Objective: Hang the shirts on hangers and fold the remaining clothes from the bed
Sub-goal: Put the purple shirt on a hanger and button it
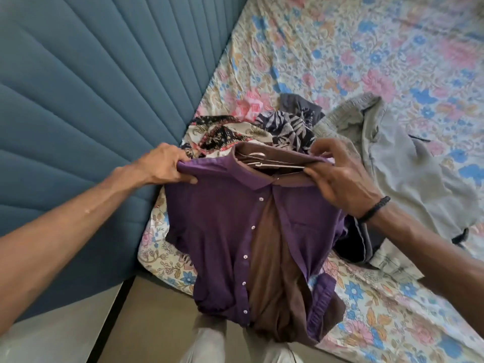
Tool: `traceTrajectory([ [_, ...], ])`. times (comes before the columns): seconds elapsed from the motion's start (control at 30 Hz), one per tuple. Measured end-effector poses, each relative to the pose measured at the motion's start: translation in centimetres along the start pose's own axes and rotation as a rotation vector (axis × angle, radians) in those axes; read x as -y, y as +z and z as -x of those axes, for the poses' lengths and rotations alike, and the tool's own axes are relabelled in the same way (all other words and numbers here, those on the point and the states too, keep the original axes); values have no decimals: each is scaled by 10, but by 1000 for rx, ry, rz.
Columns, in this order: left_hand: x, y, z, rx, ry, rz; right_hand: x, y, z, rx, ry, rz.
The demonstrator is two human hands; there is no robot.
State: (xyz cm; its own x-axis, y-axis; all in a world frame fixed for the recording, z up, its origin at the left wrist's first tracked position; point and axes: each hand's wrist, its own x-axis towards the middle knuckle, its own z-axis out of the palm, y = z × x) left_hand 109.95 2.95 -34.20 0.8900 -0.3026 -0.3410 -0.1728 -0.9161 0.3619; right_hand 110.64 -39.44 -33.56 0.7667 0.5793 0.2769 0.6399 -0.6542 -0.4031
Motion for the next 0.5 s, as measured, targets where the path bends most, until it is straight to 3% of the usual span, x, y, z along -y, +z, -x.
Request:
traceTrajectory([
  [0.07, -15, -21, 25, 63, -178, 221, 20, -17, -3, 16, -46, -55],
  [0.17, -41, -39, 62, 8, -198, 513, 47, -51, 0, -133, 190, -266],
  [0.23, -55, -52, 88, -164, -152, 398, 61, -68, 4, -187, 258, -295],
  [0.3, -67, -64, 120, -280, -77, 195, 84, -81, 12, -162, 121, -94],
  [0.4, -81, -79, 165, -272, 5, 77, 119, -95, 25, -46, -24, 102],
  [0.5, -102, -90, 219, -221, -13, 96, 160, -121, 54, 3, -70, 133],
])
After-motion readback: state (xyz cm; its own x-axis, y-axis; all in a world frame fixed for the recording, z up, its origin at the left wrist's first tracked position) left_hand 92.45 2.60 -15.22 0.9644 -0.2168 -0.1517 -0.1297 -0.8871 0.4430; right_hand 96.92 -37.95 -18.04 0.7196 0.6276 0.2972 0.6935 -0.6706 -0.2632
